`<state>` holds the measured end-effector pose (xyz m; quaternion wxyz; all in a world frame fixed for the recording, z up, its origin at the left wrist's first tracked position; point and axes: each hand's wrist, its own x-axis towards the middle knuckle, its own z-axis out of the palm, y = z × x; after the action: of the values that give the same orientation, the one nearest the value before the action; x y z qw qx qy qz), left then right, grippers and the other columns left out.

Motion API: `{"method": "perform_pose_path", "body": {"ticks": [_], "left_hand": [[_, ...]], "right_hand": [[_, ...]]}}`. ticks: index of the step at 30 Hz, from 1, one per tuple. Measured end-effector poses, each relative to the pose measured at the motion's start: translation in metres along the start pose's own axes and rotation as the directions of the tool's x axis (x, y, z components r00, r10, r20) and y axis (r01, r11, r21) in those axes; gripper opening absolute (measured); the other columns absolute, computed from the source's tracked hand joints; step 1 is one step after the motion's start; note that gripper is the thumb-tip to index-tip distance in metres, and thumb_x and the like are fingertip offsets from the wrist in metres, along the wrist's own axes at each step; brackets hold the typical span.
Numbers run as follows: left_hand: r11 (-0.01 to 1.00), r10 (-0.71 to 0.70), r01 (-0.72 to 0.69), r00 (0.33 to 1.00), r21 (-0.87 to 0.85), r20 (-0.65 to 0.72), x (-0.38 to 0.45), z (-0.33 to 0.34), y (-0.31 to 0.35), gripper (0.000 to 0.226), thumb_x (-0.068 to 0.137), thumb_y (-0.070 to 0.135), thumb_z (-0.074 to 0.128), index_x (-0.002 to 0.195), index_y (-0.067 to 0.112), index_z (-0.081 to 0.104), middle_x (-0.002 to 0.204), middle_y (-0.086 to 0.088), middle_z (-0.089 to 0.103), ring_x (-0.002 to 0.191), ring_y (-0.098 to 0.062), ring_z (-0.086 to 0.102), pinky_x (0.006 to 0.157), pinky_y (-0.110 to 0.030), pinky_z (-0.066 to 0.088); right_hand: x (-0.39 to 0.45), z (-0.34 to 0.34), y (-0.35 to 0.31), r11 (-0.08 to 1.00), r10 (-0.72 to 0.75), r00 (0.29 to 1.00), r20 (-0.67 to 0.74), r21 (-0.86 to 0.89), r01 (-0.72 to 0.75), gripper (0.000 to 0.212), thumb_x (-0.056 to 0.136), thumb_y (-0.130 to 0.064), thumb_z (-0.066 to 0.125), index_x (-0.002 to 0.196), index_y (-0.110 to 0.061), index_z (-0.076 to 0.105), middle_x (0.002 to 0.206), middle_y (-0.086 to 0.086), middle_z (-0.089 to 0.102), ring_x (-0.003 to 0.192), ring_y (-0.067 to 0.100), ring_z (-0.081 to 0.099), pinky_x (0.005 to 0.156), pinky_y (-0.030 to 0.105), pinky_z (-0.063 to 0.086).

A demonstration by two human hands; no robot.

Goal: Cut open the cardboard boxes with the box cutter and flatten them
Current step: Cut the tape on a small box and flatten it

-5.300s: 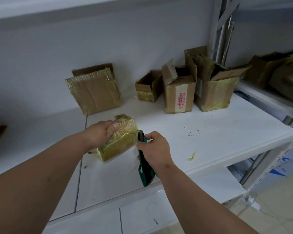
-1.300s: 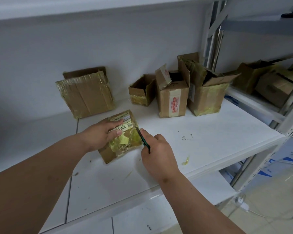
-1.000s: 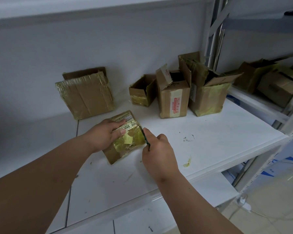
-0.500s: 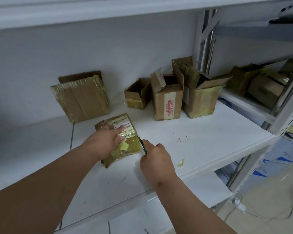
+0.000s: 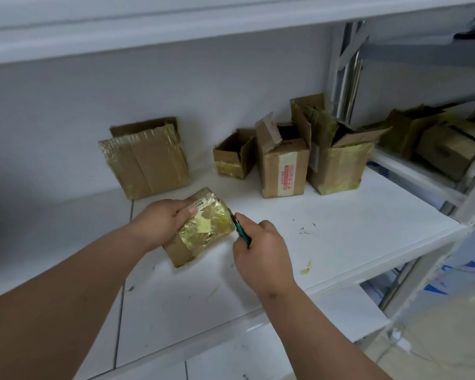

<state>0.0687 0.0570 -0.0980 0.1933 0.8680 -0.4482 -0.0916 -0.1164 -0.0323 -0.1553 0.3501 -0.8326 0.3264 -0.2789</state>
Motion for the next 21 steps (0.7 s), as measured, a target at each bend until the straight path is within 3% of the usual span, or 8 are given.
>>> {"method": "perform_pose_path", "body": {"ticks": [5,11,15,18,21], "left_hand": [[0.999,0.019,-0.019,1.0,0.026,0.0,-0.0016,0.0036,-0.0005,0.038,0.1,0.042,0.046,0.127,0.022,0.064,0.103,0.0,0.063,0.095,-0.015,0.056,0.074,-0.023,0.035],[0.993,0.045,-0.046,0.999,0.107,0.006,-0.0004,0.0076,-0.0008,0.042,0.101,0.044,0.044,0.134,0.022,0.058,0.118,-0.012,0.061,0.112,-0.027,0.055,0.079,-0.024,0.032],[0.992,0.042,-0.041,0.999,0.117,-0.002,-0.0005,0.0086,-0.0022,0.042,0.1,0.044,0.044,0.132,0.021,0.06,0.097,-0.003,0.053,0.1,-0.022,0.054,0.075,-0.025,0.03],[0.992,0.044,-0.046,0.999,0.12,0.02,-0.0019,0.0074,-0.001,0.045,0.101,0.045,0.043,0.139,0.024,0.054,0.115,-0.008,0.059,0.112,-0.023,0.053,0.082,-0.024,0.033],[0.991,0.018,-0.024,0.999,0.132,0.045,-0.0041,0.0072,0.0013,0.049,0.1,0.048,0.041,0.147,0.034,0.04,0.136,-0.008,0.052,0.127,-0.024,0.047,0.097,-0.026,0.034]], "right_hand": [[0.0031,-0.0004,-0.0041,0.997,-0.031,0.999,0.02,-0.067,0.032,0.056,0.094,-0.014,0.044,0.145,-0.036,0.046,0.097,0.002,0.046,0.078,0.026,0.057,0.072,0.035,0.053],[0.0054,-0.001,-0.0033,0.997,-0.019,1.0,0.018,-0.075,0.021,0.056,0.095,-0.012,0.042,0.146,-0.037,0.045,0.097,0.003,0.046,0.081,0.027,0.056,0.074,0.036,0.053],[0.0087,-0.0008,-0.0064,0.997,-0.027,0.999,0.017,-0.071,0.028,0.058,0.093,-0.011,0.041,0.144,-0.038,0.045,0.095,0.003,0.044,0.078,0.026,0.054,0.074,0.035,0.053],[0.0085,0.0,-0.005,0.996,-0.041,0.999,0.013,-0.073,0.042,0.058,0.093,-0.01,0.042,0.144,-0.037,0.046,0.095,0.002,0.044,0.08,0.027,0.055,0.074,0.034,0.053],[0.0072,0.0028,-0.0025,0.995,-0.044,0.999,-0.008,-0.092,0.044,0.057,0.092,-0.009,0.042,0.141,-0.037,0.049,0.091,0.002,0.044,0.075,0.026,0.054,0.068,0.033,0.052]]}}
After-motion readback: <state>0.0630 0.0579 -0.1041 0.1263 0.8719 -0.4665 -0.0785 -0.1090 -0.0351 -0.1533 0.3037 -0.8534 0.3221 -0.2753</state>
